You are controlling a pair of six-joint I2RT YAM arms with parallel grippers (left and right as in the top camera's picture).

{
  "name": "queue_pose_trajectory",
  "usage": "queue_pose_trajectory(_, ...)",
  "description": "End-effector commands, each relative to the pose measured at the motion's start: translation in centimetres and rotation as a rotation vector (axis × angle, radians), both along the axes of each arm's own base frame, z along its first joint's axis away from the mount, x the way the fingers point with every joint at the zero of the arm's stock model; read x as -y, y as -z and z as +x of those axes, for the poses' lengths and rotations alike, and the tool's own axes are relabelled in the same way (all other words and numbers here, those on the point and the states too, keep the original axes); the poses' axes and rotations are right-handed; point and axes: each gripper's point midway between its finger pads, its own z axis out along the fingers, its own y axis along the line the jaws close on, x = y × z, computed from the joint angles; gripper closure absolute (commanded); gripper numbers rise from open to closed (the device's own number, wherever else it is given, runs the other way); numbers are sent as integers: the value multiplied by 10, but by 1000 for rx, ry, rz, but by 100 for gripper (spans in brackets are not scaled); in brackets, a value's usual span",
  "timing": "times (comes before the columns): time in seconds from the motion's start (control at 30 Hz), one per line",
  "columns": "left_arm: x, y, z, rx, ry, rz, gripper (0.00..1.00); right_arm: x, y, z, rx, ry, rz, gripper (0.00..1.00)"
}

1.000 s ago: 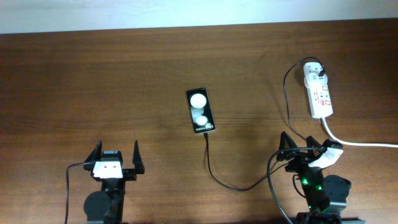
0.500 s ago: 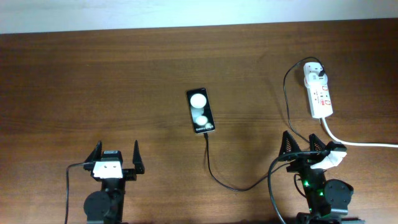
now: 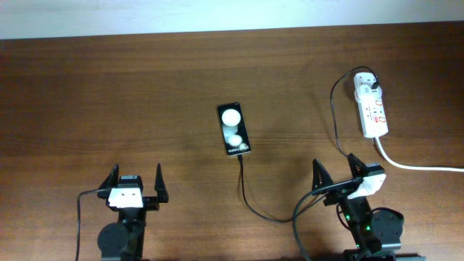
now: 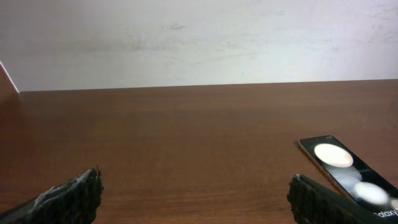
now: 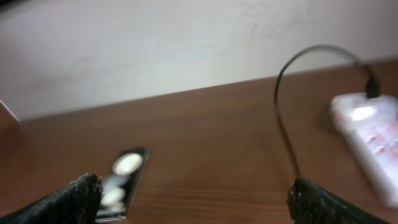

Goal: Plug charger to phone and switch on socket

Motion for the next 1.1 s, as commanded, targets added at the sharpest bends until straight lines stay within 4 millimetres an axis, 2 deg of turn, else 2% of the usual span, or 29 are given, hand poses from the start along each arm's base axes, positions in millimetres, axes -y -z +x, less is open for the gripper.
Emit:
queue_pose_trajectory(0.0,0,1,0,0,4,15,1,4,3,1,44,11,-224,2)
queue_pose_trajectory(0.27,0,1,0,0,4,15,1,28,6,4,24,149,-238,2)
queue_pose_trajectory(1.07,0,1,0,0,4,15,1,27,6,4,25,147,-237,2)
